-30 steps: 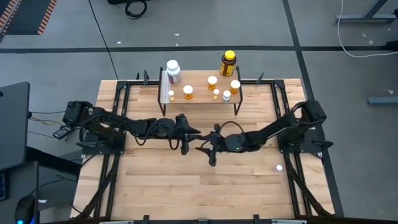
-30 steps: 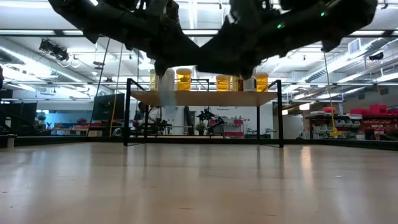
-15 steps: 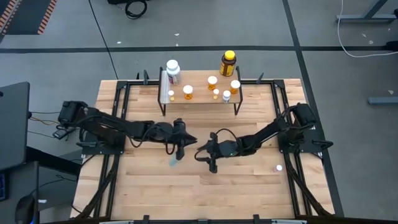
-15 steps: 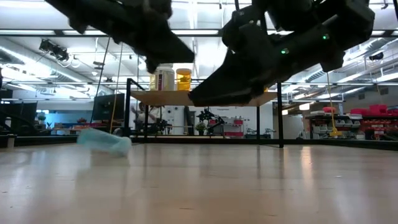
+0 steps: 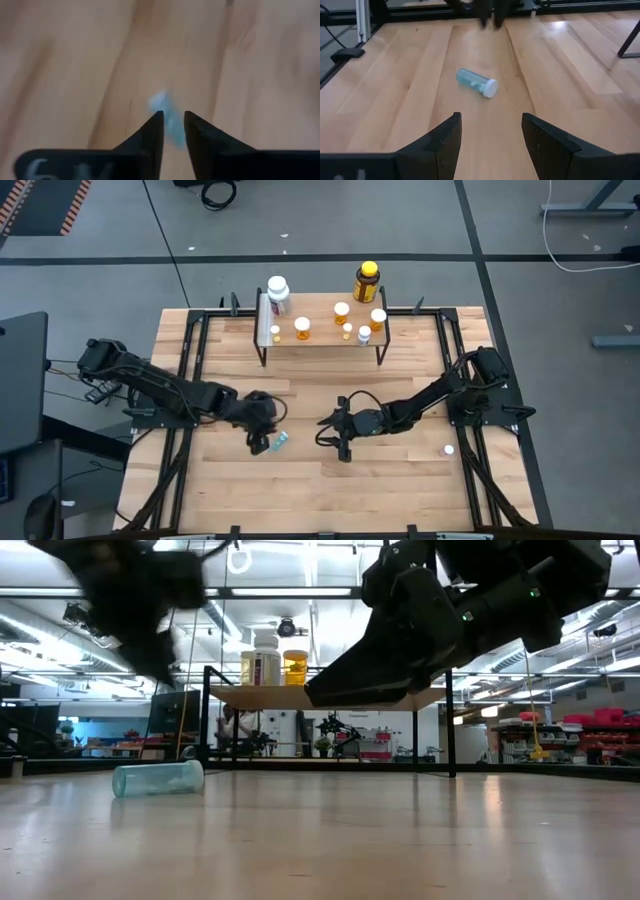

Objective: Pick and place medicine bottles onto shelf by color
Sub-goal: Put the small blue medicine bottle on the shelf

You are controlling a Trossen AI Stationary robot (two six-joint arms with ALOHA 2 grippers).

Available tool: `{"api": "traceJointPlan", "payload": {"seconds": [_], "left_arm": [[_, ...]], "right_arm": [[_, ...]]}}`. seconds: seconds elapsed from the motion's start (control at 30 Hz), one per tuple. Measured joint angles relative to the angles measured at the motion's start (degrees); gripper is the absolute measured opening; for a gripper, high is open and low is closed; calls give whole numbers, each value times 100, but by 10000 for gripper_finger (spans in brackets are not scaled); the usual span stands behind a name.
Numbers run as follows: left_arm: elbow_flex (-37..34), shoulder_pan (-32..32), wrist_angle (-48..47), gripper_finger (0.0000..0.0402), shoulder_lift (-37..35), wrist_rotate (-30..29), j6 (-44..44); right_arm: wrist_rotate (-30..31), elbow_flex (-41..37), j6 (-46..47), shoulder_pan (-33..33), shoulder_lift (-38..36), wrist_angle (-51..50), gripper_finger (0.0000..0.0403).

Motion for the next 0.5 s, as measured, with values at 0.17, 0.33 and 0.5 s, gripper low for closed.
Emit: {"api": "traceJointPlan", "payload": {"seconds": [0.17,0.33,0.5], "left_arm": [[-3,-273,-561,142,49,37,-748],[-1,-177,-504,217,49,118,-1269],[4,-65,-241,276,326,540,-1688]], "right_arm": [[3,30,0,-18,-2,80,213],[-106,34,2,-18,-4,-37,213],[-135,32,2,-18,-4,-391,213]]}}
